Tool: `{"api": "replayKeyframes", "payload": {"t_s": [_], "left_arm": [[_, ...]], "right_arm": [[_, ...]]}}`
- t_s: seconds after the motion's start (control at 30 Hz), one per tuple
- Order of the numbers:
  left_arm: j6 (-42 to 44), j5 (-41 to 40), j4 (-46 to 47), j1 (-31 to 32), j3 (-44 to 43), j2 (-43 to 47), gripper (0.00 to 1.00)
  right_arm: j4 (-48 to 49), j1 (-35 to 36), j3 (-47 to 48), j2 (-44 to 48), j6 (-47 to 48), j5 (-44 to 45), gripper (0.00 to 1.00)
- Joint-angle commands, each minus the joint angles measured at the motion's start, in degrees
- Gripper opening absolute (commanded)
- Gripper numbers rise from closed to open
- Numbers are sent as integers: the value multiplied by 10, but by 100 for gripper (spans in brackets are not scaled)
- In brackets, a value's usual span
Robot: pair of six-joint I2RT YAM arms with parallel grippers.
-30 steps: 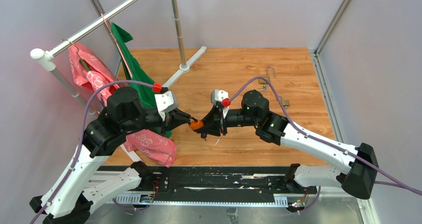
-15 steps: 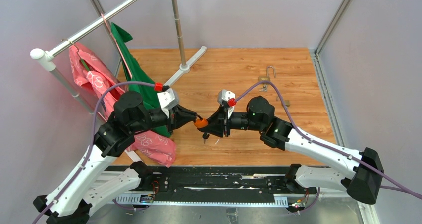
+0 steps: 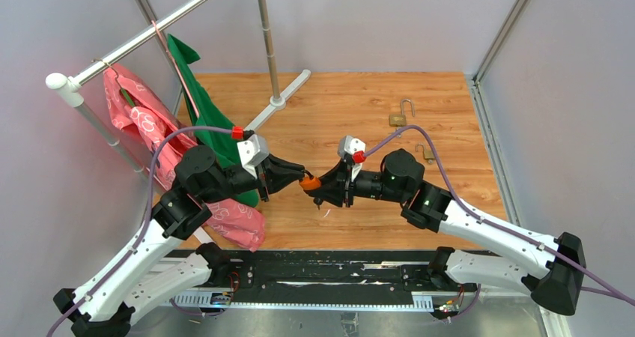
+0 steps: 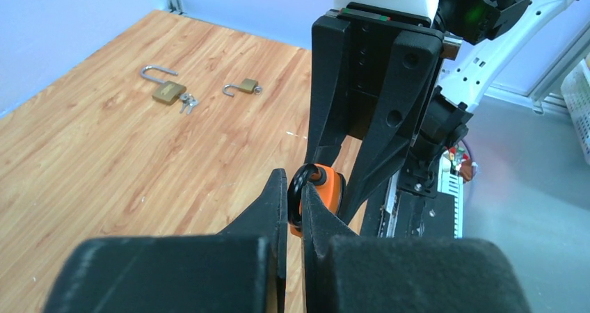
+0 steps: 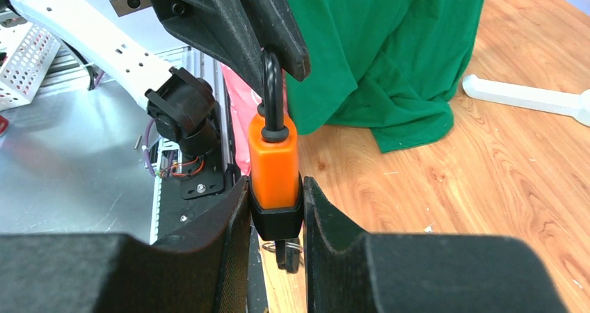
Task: Lock with the key
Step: Lock the lock.
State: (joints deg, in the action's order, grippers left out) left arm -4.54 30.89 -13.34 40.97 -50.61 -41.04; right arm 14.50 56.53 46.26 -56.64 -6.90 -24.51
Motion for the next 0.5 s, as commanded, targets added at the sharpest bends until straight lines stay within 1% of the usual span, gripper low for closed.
{"api": "replayKeyframes", "payload": {"t_s": [0.0,0.1,0.23,0.37,0.47], "left_arm": [[-40,86,-127,27,64,-18,0],[-36,90,-121,29,76,-23,0],[7,70,-120,57,84,-26,0],[25,77,-121,61,109,-29,0],[22,81,-120,60,130,-20,0]], "right_arm": [[237,0,46,42,29,75,0],[244,0,47,40,26,78,0],[252,0,46,33,22,80,0],[247,0,43,45,34,92,0],[232,0,49,53,48,99,0]]}}
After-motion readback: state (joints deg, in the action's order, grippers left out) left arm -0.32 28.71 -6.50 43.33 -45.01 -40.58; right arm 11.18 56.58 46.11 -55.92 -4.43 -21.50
